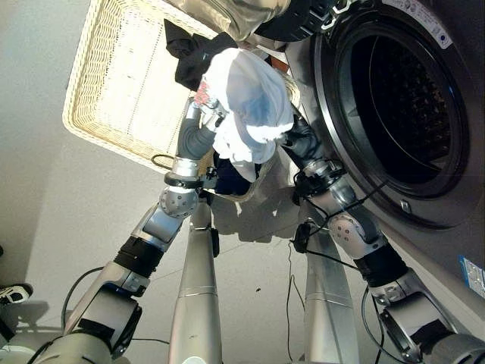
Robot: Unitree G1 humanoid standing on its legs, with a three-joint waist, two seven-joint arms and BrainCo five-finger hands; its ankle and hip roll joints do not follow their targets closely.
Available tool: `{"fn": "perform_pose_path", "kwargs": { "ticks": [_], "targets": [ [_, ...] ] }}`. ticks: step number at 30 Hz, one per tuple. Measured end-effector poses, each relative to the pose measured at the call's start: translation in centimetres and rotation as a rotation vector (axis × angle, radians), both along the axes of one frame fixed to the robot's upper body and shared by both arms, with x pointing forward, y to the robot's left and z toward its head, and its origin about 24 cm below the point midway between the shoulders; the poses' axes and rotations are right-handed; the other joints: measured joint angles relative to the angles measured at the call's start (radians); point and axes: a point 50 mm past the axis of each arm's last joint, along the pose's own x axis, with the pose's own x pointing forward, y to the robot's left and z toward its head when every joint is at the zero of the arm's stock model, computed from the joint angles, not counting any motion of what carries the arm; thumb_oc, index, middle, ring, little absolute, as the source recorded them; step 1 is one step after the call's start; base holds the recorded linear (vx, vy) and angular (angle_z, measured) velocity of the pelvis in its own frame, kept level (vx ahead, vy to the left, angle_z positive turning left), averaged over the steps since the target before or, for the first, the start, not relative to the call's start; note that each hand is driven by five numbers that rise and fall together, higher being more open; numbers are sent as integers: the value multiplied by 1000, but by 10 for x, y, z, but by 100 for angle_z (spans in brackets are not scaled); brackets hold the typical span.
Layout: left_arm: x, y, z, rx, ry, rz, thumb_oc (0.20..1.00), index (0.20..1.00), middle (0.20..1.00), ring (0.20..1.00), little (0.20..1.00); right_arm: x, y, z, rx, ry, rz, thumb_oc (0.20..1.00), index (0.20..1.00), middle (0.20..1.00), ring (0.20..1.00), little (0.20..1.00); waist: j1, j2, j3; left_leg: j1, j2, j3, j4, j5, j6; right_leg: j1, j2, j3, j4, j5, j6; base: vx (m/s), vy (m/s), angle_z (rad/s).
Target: Put the clothes into the washing machine.
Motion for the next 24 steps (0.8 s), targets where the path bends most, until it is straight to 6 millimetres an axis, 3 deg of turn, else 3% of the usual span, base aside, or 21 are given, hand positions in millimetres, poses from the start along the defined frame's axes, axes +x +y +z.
{"fn": "perform_pose_path", "kwargs": {
  "ticks": [15,16,17,24],
  "targets": [
    [4,-8,14,237,-184,183,200,200,200,200,200,-12,15,2,50,39,188,1000,1000,1000,1000,1000,9,4,3,-9,-6,-4,-1,3,-4,-5,-8,-5,0,-1,2,0,0,0],
    [4,-8,15,238,-189,183,200,200,200,200,200,-12,15,3,48,37,190,373,373,373,373,373,9,5,3,-10,-6,-5,-2,3,-4,-5,-8,-6,-1,-2,2,0,0,0],
    [4,-9,16,238,-190,183,200,200,200,200,200,-12,15,3,48,37,190,200,200,200,200,200,9,5,3,-11,-6,-5,-2,3,-4,-5,-9,-6,-1,-2,2,0,0,0],
    [4,-11,18,244,-201,181,200,200,200,200,200,-12,11,4,43,35,161,200,200,200,200,200,7,5,3,-18,-11,-5,-2,3,-4,-13,-14,-6,0,-1,1,0,0,0]
  ]
}}
